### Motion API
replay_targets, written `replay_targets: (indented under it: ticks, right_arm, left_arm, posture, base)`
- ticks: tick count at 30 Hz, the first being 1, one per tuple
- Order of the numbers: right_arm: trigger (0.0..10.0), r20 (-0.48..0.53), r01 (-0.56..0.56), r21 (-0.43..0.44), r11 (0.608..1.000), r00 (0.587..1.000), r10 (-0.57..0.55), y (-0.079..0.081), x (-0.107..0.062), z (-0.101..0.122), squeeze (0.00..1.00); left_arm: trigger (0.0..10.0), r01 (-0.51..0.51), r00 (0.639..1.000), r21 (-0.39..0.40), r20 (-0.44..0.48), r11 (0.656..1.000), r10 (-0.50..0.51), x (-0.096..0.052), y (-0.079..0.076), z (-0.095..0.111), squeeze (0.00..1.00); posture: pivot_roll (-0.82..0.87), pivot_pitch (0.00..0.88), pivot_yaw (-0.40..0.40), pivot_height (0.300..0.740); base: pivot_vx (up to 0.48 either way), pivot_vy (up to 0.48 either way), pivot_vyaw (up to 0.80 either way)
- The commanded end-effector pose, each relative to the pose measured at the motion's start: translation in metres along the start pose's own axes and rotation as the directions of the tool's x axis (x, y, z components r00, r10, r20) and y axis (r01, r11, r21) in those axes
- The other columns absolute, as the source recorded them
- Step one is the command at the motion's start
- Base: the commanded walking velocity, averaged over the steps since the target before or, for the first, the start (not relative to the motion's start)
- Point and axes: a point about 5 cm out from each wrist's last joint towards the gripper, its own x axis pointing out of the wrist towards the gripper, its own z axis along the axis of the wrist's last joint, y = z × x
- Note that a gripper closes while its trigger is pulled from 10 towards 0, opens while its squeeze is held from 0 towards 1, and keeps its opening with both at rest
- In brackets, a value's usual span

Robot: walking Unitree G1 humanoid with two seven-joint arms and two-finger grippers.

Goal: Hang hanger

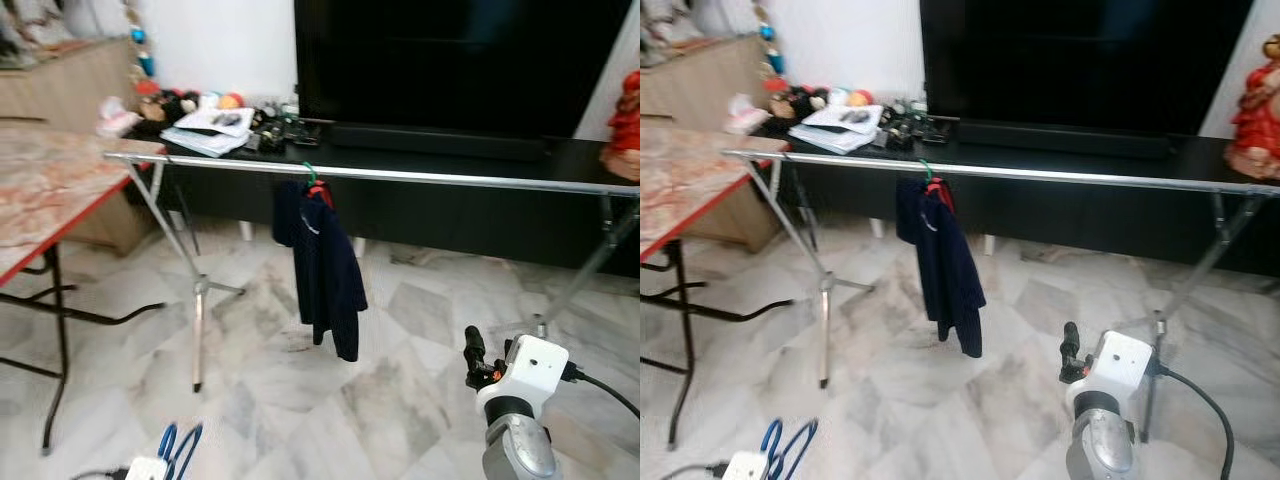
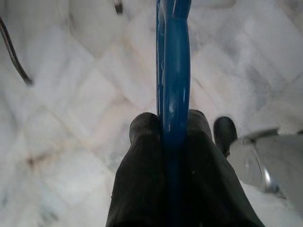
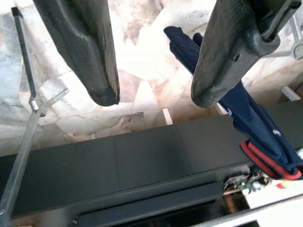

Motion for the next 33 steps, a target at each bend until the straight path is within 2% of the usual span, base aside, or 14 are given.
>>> replay_targets:
  ticks: [1,5,7,8,9,14,16,19,20,21,22,23,27,33]
  right_arm:
    - [10.0,0.0,-0.003,-0.003,1.0,1.0,0.003,0.003,0.002,0.0,0.0]
    - [10.0,-0.037,-0.021,-0.035,0.999,0.999,0.02,0.001,0.003,-0.007,0.0]
    - [10.0,-0.057,-0.06,-0.062,0.996,0.997,0.056,0.001,0.005,-0.008,0.0]
    - [10.0,-0.087,-0.088,-0.146,0.985,0.993,0.076,0.0,0.008,-0.011,0.0]
    - [10.0,-0.087,-0.088,-0.146,0.985,0.993,0.076,0.0,0.008,-0.011,0.0]
    - [10.0,-0.193,-0.307,-0.307,0.901,0.947,0.257,0.005,0.014,-0.02,0.0]
    - [10.0,-0.269,-0.487,-0.375,0.789,0.872,0.41,0.013,0.01,-0.024,0.0]
    - [10.0,-0.348,-0.587,-0.401,0.703,0.808,0.476,0.015,0.008,-0.03,0.0]
    - [10.0,-0.414,-0.672,-0.418,0.611,0.739,0.531,0.016,0.005,-0.035,0.0]
    - [10.0,-0.414,-0.672,-0.418,0.611,0.739,0.531,0.016,0.005,-0.035,0.0]
    - [10.0,-0.506,-0.768,-0.451,0.456,0.64,0.578,0.016,0.0,-0.041,0.0]
    - [10.0,-0.555,-0.805,-0.456,0.38,0.591,0.586,0.014,-0.002,-0.044,0.0]
    - [10.0,-0.681,-0.875,-0.451,0.176,0.465,0.565,0.009,-0.002,-0.051,0.0]
    - [10.0,-0.692,-0.909,-0.41,0.069,0.36,0.626,0.023,-0.001,-0.042,0.0]
  left_arm:
    - [10.0,0.01,0.999,0.048,0.036,0.999,-0.012,0.002,0.001,0.011,0.0]
    - [10.0,0.034,0.992,0.099,0.115,0.995,-0.045,0.006,-0.003,0.034,0.0]
    - [10.0,0.048,0.981,0.193,0.178,0.98,-0.083,0.008,-0.005,0.052,0.0]
    - [10.0,0.062,0.969,0.274,0.216,0.96,-0.124,0.009,-0.008,0.065,0.0]
    - [10.0,0.062,0.969,0.274,0.216,0.96,-0.124,0.009,-0.008,0.065,0.0]
    - [10.0,0.104,0.928,0.412,0.287,0.905,-0.237,0.009,-0.013,0.099,0.0]
    - [10.0,0.137,0.908,0.475,0.29,0.869,-0.302,0.008,-0.015,0.11,0.0]
    - [10.0,0.209,0.889,0.543,0.241,0.814,-0.389,0.007,-0.019,0.112,0.0]
    - [10.0,0.243,0.873,0.603,0.206,0.76,-0.443,0.005,-0.022,0.113,0.0]
    - [10.0,0.243,0.873,0.603,0.206,0.76,-0.443,0.005,-0.022,0.113,0.0]
    - [10.0,0.275,0.85,0.642,0.186,0.716,-0.494,0.003,-0.023,0.118,0.0]
    - [10.0,0.286,0.837,0.66,0.181,0.695,-0.516,0.002,-0.023,0.123,0.0]
    - [10.0,0.309,0.784,0.71,0.187,0.633,-0.592,-0.003,-0.026,0.146,0.0]
    - [10.0,0.332,0.733,0.729,0.201,0.599,-0.65,-0.007,-0.034,0.169,0.0]
  posture:
    - [0.05,0.028,0.046,0.74]
    - [0.04,0.027,0.049,0.74]
    - [0.04,0.027,0.049,0.74]
    - [0.04,0.02,0.054,0.74]
    - [0.04,0.02,0.054,0.74]
    - [0.04,0.012,0.052,0.74]
    - [0.04,0.012,0.05,0.74]
    - [0.04,0.016,0.049,0.74]
    - [0.03,0.021,0.049,0.74]
    - [0.03,0.021,0.049,0.74]
    - [0.03,0.024,0.048,0.74]
    - [0.04,0.027,0.048,0.74]
    - [0.04,0.03,0.054,0.74]
    - [0.03,0.035,0.072,0.74]
  base:
    - [0.0,0.0,0.0]
    - [0.0,0.0,0.0]
    - [0.0,0.0,0.0]
    - [0.0,0.0,0.0]
    - [0.0,0.0,0.0]
    - [0.0,0.0,0.0]
    - [0.0,0.0,0.0]
    - [0.0,0.0,0.0]
    - [0.0,0.0,0.0]
    - [0.0,0.0,0.0]
    - [0.0,0.0,0.0]
    - [0.0,0.0,0.0]
    - [0.0,0.0,0.0]
    - [0.0,0.0,0.0]
